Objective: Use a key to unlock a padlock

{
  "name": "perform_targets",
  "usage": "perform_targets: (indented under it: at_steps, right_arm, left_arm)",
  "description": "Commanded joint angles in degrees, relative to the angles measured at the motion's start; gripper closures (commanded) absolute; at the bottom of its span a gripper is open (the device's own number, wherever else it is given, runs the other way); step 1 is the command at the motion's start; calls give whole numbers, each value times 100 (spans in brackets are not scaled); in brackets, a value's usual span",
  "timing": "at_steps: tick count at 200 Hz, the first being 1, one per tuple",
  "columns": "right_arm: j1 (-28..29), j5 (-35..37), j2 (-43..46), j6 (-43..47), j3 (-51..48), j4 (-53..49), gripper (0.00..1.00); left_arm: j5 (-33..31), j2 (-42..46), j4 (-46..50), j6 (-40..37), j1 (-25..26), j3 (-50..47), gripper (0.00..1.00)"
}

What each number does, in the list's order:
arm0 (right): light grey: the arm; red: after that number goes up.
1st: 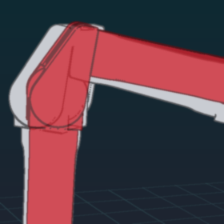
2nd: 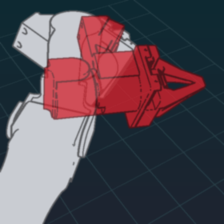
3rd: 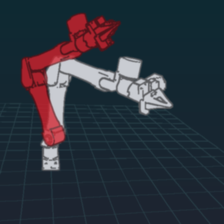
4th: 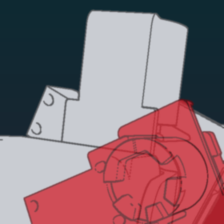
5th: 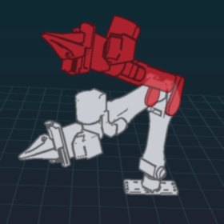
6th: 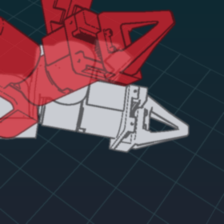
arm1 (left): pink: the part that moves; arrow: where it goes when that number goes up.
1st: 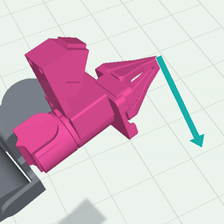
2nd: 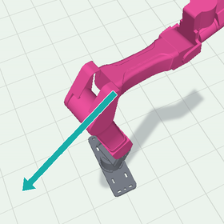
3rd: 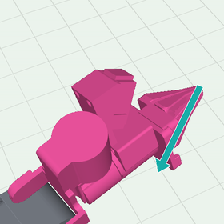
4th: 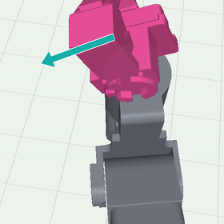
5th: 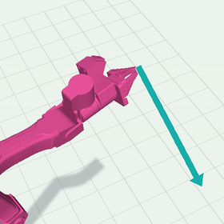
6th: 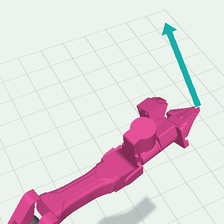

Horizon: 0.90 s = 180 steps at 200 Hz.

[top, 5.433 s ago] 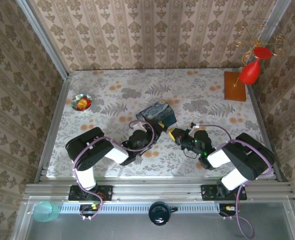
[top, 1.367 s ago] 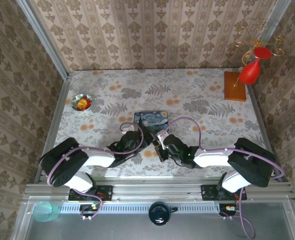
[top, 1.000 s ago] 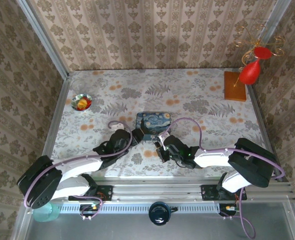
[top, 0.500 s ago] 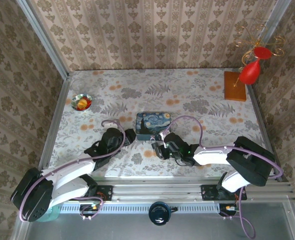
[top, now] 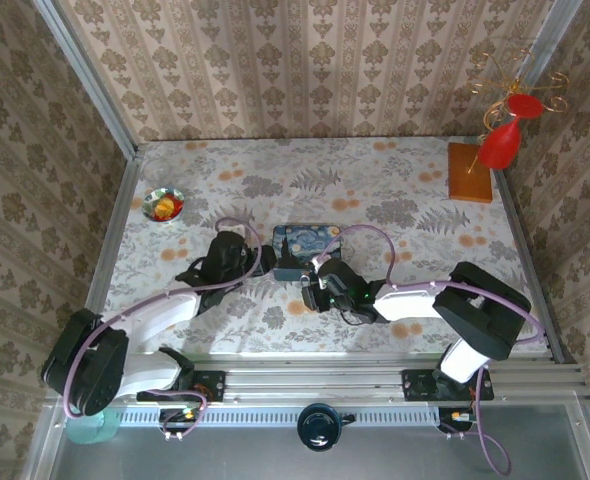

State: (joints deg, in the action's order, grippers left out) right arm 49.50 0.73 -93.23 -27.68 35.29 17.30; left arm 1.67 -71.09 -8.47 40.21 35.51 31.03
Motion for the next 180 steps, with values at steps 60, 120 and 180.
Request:
perform_targets:
  at_steps: [60,120,180]
  right_arm:
    - [-70,394,-135,-164,214,-431,85]
    - [-61,1384,518,-660,-4,-822,94]
    - [-90,2163,594,-764,351,-1620,95]
  left_arm:
    - [268,-859,-359,-215,-176,413,46]
    - [-60,-1183,-288,-316,-150,306,48]
    - [-578,-1231,224,-417,364,487,49]
